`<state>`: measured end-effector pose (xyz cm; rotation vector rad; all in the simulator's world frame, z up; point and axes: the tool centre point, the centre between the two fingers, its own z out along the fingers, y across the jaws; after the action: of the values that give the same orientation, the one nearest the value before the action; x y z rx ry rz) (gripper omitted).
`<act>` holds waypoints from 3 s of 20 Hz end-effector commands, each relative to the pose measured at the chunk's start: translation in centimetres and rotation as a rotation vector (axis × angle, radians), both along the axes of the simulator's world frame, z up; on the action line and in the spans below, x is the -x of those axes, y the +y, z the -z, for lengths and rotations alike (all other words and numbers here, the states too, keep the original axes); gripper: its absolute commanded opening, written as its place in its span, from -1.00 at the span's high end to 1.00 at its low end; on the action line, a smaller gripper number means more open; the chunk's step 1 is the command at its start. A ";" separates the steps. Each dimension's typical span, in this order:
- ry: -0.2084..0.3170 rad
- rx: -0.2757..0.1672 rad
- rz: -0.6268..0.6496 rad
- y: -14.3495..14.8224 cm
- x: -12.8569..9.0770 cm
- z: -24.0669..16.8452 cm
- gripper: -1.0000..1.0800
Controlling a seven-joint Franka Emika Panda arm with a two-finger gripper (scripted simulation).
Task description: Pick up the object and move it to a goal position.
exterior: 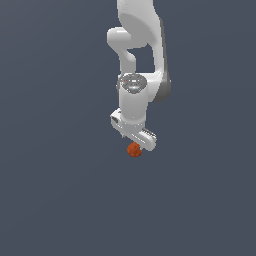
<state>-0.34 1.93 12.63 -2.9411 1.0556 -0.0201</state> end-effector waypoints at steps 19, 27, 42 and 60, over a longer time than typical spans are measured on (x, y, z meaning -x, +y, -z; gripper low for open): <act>0.019 0.008 0.359 1.3 1.0 2.9 -0.92; 0.020 0.008 0.365 1.4 1.0 3.3 -0.92; 0.020 0.008 0.370 1.4 1.0 7.9 1.00; 0.018 0.007 0.369 1.6 1.7 6.6 1.00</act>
<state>-1.93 3.46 5.56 -2.7123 1.5861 0.0019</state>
